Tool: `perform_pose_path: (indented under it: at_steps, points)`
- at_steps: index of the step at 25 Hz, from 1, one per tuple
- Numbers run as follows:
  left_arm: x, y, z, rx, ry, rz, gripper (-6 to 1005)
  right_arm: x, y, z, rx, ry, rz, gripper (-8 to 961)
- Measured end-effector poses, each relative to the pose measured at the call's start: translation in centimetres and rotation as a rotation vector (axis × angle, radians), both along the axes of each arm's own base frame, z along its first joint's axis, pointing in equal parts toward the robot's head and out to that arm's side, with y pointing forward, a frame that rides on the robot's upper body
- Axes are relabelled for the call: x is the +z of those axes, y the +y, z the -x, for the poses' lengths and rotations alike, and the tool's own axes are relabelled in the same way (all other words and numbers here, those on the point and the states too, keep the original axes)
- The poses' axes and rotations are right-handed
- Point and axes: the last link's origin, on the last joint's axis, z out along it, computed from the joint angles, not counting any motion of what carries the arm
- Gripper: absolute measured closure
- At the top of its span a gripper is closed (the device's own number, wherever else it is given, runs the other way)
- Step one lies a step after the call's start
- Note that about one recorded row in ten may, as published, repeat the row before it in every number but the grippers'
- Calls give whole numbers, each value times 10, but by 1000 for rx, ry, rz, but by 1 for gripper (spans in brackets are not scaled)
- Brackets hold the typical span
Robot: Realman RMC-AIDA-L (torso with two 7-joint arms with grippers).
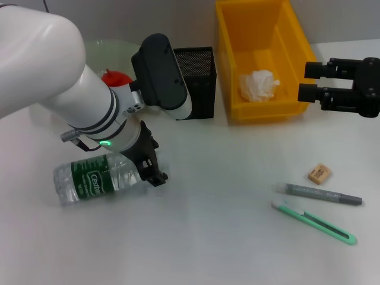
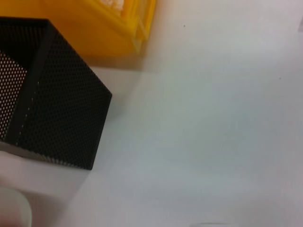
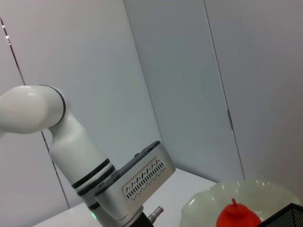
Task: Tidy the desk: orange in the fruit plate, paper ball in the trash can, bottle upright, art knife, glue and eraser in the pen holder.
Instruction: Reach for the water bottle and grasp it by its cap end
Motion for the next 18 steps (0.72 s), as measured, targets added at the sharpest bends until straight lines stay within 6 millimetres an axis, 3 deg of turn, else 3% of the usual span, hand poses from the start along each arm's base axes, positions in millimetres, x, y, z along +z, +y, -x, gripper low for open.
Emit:
perform_pose_path:
  at_steps: [18]
  points:
    - [-2, 0, -12, -15, -39, 8, 300, 0, 0, 1, 4, -2, -2, 300]
